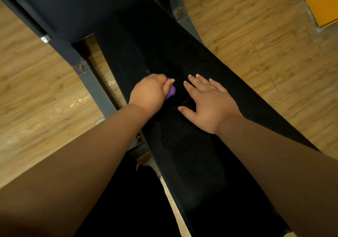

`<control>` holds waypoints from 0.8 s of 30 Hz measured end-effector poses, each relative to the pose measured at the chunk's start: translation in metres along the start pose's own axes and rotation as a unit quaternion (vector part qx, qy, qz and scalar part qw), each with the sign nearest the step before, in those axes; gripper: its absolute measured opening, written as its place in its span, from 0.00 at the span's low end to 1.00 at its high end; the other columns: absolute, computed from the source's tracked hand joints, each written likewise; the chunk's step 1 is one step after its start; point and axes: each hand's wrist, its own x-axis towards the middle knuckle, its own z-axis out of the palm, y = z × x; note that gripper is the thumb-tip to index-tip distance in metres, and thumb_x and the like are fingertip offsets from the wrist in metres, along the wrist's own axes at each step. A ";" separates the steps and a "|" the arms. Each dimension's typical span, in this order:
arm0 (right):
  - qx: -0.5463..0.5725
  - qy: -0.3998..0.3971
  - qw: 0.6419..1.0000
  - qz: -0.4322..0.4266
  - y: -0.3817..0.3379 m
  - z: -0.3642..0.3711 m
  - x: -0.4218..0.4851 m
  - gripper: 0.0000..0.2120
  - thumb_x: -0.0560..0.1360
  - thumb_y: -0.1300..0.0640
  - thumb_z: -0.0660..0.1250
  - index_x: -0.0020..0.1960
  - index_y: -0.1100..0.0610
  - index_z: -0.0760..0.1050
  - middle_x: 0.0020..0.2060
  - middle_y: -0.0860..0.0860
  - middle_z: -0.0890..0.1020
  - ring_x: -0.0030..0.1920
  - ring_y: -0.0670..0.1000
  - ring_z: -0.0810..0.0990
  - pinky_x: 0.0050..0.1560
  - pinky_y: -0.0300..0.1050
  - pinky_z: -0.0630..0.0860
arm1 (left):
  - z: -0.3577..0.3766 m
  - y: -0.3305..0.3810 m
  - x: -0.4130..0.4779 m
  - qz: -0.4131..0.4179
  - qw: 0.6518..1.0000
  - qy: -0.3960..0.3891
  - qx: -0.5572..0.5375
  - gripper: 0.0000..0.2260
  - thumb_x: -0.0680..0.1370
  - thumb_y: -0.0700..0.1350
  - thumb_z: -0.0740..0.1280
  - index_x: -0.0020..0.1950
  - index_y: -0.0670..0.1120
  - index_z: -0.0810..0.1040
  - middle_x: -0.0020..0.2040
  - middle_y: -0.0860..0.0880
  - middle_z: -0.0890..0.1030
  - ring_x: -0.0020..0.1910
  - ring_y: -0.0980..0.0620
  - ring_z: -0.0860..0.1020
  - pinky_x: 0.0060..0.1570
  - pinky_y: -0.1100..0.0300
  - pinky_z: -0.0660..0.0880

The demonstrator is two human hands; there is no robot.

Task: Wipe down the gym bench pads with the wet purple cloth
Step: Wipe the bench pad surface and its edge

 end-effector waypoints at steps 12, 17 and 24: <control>0.002 0.002 1.000 -0.003 0.000 0.000 0.001 0.34 0.78 0.36 0.51 0.79 0.50 0.51 0.79 0.49 0.51 0.78 0.47 0.45 0.77 0.47 0.43 | 0.000 -0.005 -0.014 0.016 0.999 0.040 -0.026 0.13 0.81 0.54 0.60 0.56 0.45 0.75 0.47 0.48 0.76 0.49 0.46 0.76 0.51 0.52 0.71; 0.003 -0.004 1.000 -0.001 0.001 0.000 0.001 0.34 0.78 0.35 0.50 0.79 0.50 0.50 0.79 0.48 0.50 0.78 0.46 0.44 0.77 0.47 0.42 | 0.008 -0.014 -0.028 0.094 0.983 0.147 -0.061 0.14 0.79 0.51 0.63 0.57 0.45 0.82 0.54 0.45 0.78 0.54 0.45 0.75 0.54 0.54 0.72; 0.000 0.000 1.000 0.007 0.000 0.001 0.002 0.34 0.78 0.35 0.51 0.79 0.50 0.50 0.79 0.49 0.50 0.78 0.47 0.44 0.77 0.48 0.43 | 0.002 -0.020 -0.029 0.127 0.989 -0.039 -0.066 0.24 0.81 0.55 0.57 0.76 0.48 0.63 0.78 0.46 0.59 0.77 0.50 0.55 0.73 0.61 0.49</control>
